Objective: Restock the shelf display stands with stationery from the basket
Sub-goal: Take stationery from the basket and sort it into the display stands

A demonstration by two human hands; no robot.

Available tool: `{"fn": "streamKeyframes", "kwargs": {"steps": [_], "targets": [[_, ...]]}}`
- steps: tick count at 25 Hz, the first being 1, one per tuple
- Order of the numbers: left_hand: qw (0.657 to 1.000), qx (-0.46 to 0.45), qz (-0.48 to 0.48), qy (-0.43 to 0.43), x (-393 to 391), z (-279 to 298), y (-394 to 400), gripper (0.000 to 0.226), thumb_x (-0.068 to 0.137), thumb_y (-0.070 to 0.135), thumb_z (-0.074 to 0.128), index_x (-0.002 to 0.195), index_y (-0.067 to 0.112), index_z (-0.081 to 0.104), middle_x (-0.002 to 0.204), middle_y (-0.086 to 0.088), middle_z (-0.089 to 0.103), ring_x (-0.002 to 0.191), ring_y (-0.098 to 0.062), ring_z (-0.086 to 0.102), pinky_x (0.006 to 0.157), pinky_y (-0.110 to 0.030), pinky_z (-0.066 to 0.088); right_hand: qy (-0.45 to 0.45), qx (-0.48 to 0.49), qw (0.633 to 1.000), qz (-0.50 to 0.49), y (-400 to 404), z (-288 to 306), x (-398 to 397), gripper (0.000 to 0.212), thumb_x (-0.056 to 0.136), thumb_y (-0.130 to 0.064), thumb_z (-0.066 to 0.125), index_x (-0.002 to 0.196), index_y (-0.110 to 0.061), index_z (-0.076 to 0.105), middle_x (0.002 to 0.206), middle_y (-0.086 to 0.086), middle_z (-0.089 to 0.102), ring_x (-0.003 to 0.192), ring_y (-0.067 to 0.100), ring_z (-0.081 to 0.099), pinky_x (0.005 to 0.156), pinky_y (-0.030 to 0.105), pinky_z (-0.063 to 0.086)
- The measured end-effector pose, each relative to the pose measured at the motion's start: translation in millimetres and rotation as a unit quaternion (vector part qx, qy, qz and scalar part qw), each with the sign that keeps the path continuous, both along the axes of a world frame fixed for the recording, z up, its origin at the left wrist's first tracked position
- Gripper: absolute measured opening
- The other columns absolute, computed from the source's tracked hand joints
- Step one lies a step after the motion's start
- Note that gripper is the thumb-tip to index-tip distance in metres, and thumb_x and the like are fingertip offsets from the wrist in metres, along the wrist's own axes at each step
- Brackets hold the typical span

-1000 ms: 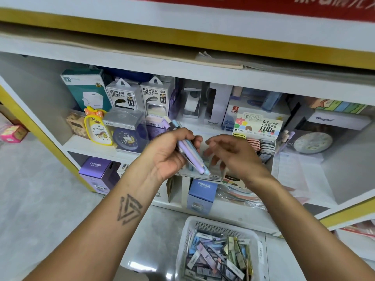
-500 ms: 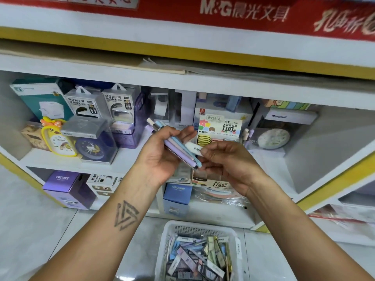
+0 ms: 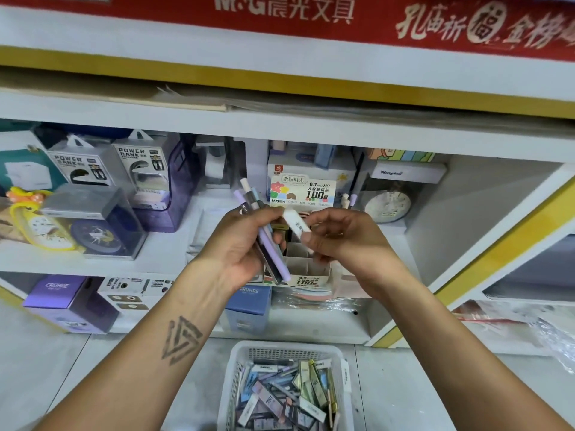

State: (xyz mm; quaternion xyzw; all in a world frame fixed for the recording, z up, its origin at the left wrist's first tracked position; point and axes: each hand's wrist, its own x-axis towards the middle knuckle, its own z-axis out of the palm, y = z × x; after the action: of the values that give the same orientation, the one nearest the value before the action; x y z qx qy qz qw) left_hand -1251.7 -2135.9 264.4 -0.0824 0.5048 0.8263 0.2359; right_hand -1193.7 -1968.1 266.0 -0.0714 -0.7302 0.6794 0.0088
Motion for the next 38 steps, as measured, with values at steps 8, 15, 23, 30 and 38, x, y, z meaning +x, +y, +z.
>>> {"fn": "streamKeyframes", "kwargs": {"steps": [8,15,23,30,38], "targets": [[0.997,-0.043,-0.065,0.003,4.4,-0.7,9.9,0.006,0.085,0.002,0.069,0.084,0.007,0.065,0.068,-0.01,0.06,0.045,-0.017,0.048,0.052,-0.028,0.045,0.037,0.162,0.986,-0.001,12.1,2.1,0.2,0.029,0.089,0.0,0.07,0.107,-0.021,0.061,0.067,-0.004,0.072,0.061,0.009,0.07,0.057,0.026,0.055],[0.991,-0.021,-0.1,-0.091,-2.4,-4.6,-2.0,0.013,0.086,0.009,0.068,0.086,0.015,0.057,0.062,-0.003,0.048,0.039,-0.011,0.037,0.044,-0.021,0.038,0.124,0.292,0.943,-0.097,31.0,-0.1,-8.2,0.011,0.093,-0.011,0.067,0.097,-0.018,0.074,0.094,0.003,0.069,0.07,0.02,0.07,0.071,0.038,0.06],[0.992,-0.003,-0.06,-0.111,-15.3,6.7,-37.9,0.017,0.089,0.023,0.066,0.076,0.015,0.058,0.057,0.003,0.046,0.041,-0.009,0.039,0.047,-0.019,0.037,0.056,0.126,0.99,-0.042,-5.6,4.9,-13.7,0.019,0.089,0.007,0.067,0.09,-0.012,0.068,0.092,0.018,0.07,0.064,0.018,0.073,0.062,0.026,0.06],[0.989,0.013,0.024,-0.143,-28.4,13.3,-89.5,0.012,0.092,0.013,0.054,0.081,0.008,0.056,0.063,-0.003,0.049,0.047,-0.013,0.046,0.053,-0.023,0.04,0.074,0.154,0.985,-0.003,-46.2,-10.3,-24.6,0.022,0.085,0.006,0.071,0.088,-0.015,0.069,0.088,0.016,0.072,0.073,0.028,0.073,0.068,0.029,0.06],[0.993,-0.029,0.028,-0.114,-32.5,9.8,-121.1,0.023,0.096,0.021,0.059,0.075,0.012,0.055,0.062,-0.001,0.053,0.041,-0.011,0.049,0.045,-0.016,0.043,0.069,0.17,0.983,-0.017,-63.1,-15.9,-40.3,0.021,0.085,0.007,0.071,0.086,-0.015,0.071,0.083,0.014,0.072,0.07,0.027,0.071,0.074,0.045,0.061]]}}
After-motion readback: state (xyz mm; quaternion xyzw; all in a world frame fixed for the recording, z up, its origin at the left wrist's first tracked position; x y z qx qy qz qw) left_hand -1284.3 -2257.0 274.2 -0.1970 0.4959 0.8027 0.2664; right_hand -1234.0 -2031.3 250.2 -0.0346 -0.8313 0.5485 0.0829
